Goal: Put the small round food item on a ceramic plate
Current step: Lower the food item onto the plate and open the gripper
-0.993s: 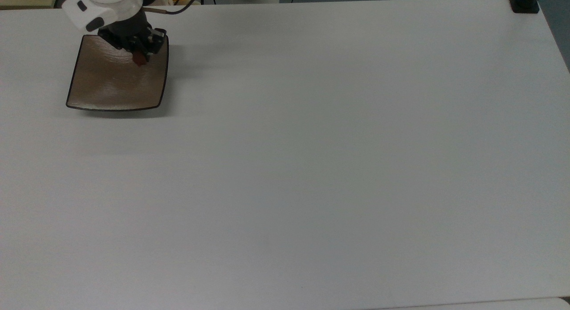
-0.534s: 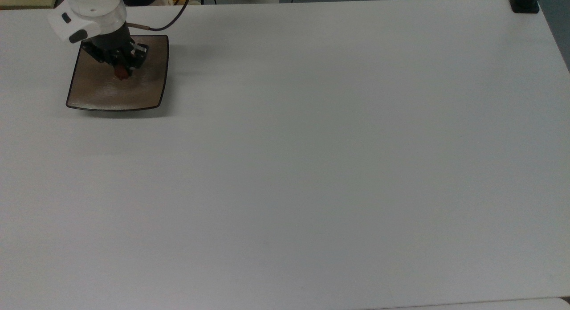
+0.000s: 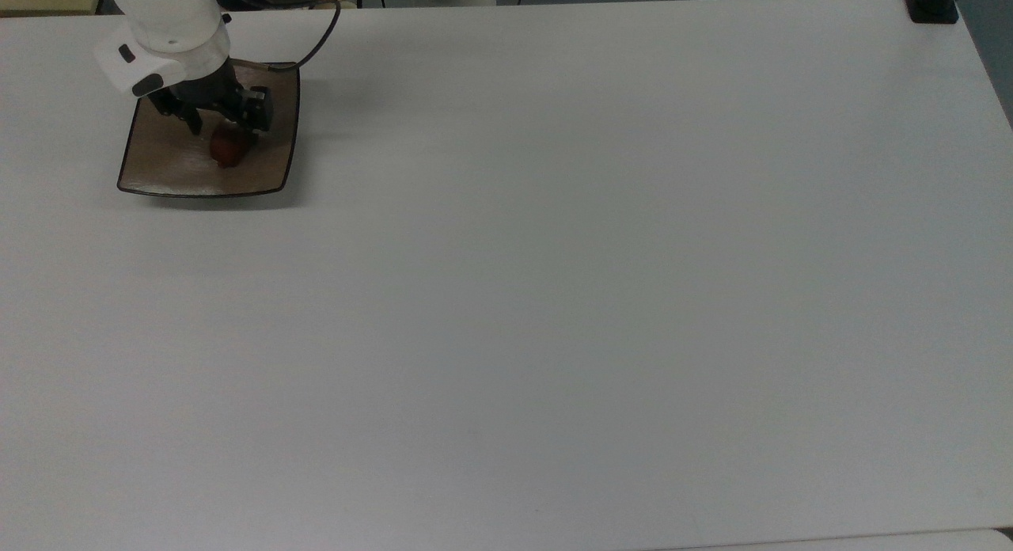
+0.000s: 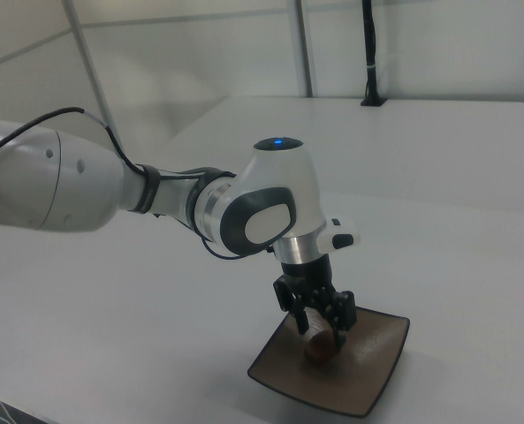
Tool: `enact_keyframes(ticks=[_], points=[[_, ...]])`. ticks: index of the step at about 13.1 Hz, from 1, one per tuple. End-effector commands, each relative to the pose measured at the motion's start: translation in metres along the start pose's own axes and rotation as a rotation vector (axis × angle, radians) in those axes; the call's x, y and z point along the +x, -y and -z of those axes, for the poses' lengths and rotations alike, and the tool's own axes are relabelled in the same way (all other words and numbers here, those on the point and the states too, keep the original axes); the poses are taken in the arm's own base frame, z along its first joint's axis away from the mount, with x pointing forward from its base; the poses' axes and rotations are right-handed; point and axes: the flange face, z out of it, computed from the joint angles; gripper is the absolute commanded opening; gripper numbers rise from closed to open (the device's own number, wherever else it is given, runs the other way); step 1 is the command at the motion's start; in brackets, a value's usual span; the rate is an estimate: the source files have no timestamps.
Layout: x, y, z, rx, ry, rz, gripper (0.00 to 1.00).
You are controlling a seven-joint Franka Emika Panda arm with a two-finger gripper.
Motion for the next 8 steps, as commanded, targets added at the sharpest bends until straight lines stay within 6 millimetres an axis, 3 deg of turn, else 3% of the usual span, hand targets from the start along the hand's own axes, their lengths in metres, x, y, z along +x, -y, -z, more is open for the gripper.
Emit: enact_keyframes(ticks=[1,5,8], points=[[-0.001,0.003,0.003,0.003,-0.011,0.004,1.0],[-0.002,0.007,0.027,0.015,-0.027,-0.011,1.0],[0.003,0.011,0.071,0.032,-0.027,-0.008,1.0]])
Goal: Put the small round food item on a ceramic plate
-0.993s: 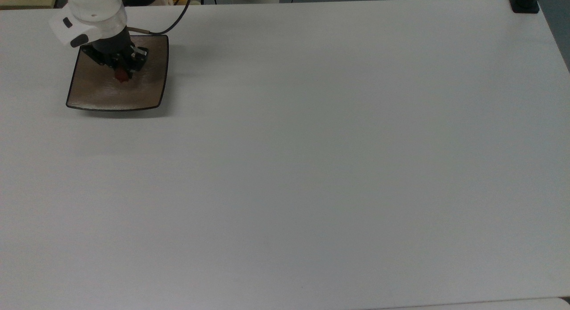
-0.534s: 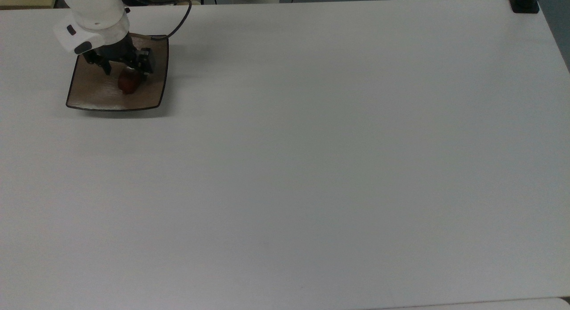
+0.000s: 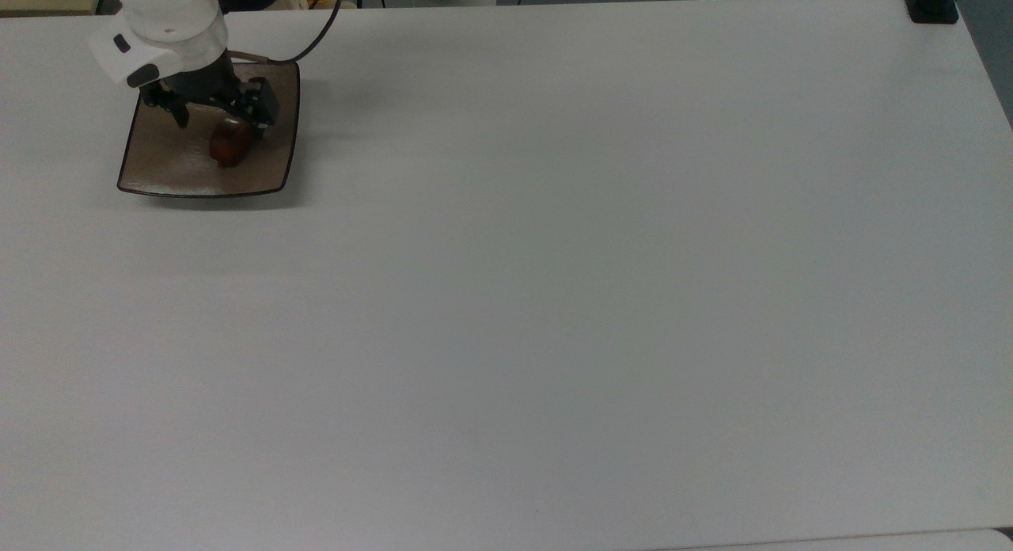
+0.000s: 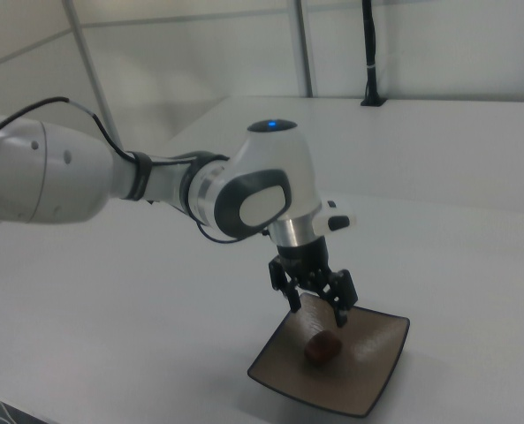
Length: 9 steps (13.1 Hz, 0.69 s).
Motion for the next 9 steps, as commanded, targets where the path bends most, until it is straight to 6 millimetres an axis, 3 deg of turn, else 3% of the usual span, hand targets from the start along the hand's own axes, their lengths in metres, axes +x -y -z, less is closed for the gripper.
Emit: enact_keyframes(ticks=[1,3,6,9], points=[[0.007,0.023,0.064,0.033,0.001,0.02,1.0],[0.01,0.051,0.096,0.048,0.009,0.031,1.0],[-0.002,0.101,0.146,0.067,-0.011,0.086,1.0],[-0.017,0.146,0.182,0.073,-0.031,0.105,1.0]])
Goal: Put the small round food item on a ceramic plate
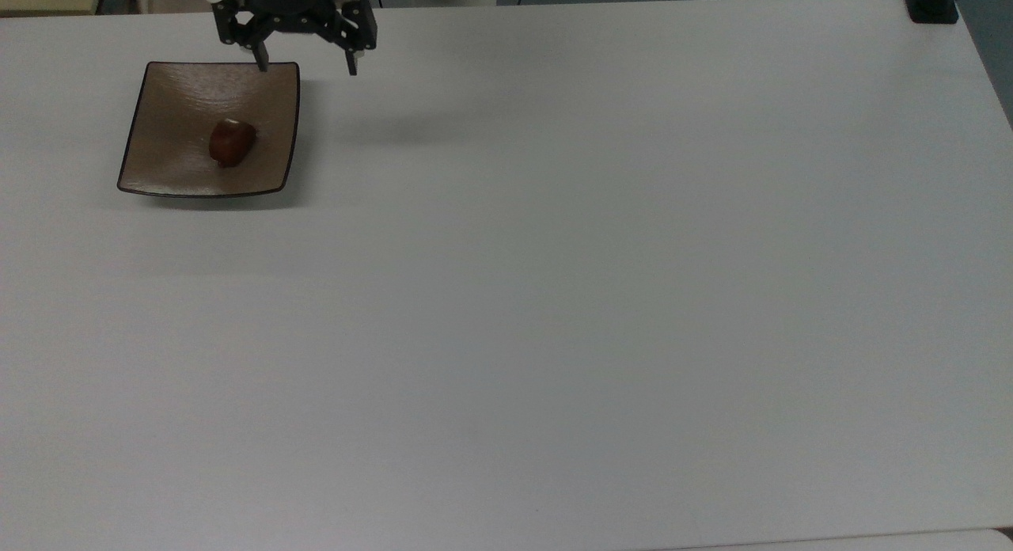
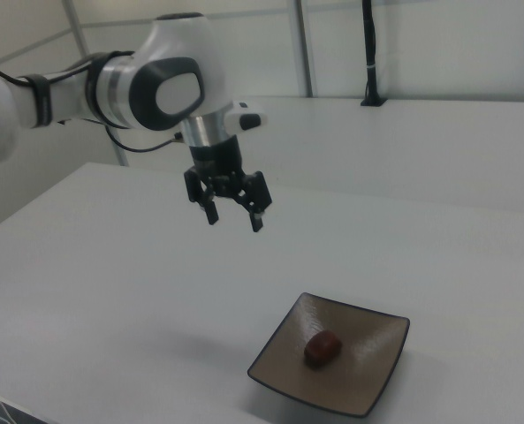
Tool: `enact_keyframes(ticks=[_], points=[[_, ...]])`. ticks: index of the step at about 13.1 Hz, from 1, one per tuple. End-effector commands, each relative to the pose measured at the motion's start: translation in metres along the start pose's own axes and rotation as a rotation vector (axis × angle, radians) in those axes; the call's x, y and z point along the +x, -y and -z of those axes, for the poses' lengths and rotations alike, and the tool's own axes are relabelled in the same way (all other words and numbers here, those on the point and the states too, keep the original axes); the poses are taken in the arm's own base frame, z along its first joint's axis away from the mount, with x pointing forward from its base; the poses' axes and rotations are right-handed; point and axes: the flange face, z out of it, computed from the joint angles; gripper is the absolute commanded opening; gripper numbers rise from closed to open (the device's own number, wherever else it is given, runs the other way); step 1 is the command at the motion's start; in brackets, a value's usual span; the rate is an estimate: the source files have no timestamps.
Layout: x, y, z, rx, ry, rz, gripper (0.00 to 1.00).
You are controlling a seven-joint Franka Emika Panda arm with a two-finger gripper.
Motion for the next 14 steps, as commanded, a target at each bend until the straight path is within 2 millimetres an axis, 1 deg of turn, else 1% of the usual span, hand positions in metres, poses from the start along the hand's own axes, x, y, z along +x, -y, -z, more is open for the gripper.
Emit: enact_keyframes(ticks=[1,3,5,10,12,14], points=[[-0.01,0.047,0.026,0.012,-0.013,-0.016,1.0],[-0.003,0.082,0.027,0.013,-0.039,-0.099,1.0],[-0.002,0.097,0.028,0.017,-0.045,-0.11,1.0],[-0.001,0.089,0.031,0.017,-0.059,-0.098,1.0],[0.0,0.081,0.035,0.017,-0.085,-0.113,1.0],[-0.001,0.079,0.035,0.015,-0.082,-0.113,1.0]])
